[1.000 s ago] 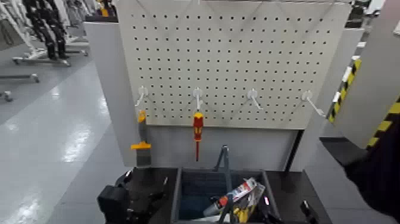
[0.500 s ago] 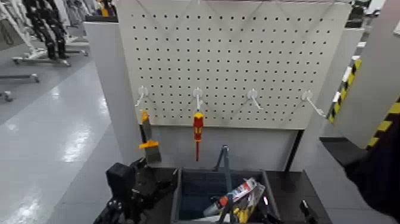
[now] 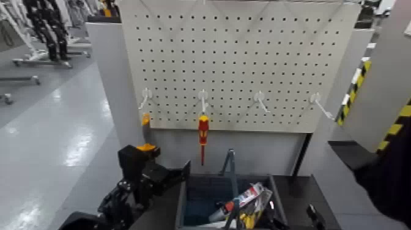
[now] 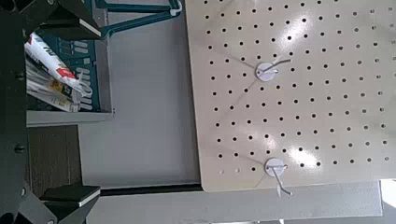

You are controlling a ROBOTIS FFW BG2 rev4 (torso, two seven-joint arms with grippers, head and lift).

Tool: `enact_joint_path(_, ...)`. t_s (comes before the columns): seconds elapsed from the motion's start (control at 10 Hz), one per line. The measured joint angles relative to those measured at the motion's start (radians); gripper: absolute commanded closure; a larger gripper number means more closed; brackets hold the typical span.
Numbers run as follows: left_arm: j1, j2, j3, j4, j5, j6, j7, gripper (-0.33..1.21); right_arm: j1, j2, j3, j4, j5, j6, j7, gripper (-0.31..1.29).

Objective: Put the red screwdriver into the crate.

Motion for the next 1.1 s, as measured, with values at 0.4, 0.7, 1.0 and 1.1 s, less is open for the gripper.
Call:
enact_joint_path(0.4, -0.118, 0.014, -0.047, 0.082, 0.042, 0.032, -0.062, 0.12, -0.007, -0.004, 0.012, 0.004, -0.006, -0.004, 0.000, 0.13)
enact_joint_path(0.7, -0.199, 0.021, -0.081, 0.139, 0.061, 0.049, -0.102, 0.12, -0.011, -0.005, 0.017, 0.007, -0.010, -0.004, 0.000, 0.13)
enact_joint_path(1.0, -0.264, 0.021, -0.115, 0.203, 0.078, 0.048, -0.132, 0.12, -0.014, -0.006, 0.020, 0.010, -0.013, -0.010, 0.000, 0.13)
enact_joint_path(1.1, -0.283, 0.021, -0.125, 0.222, 0.085, 0.045, -0.133, 0.12, -0.016, -0.007, 0.021, 0.012, -0.014, -0.013, 0.000, 0.13)
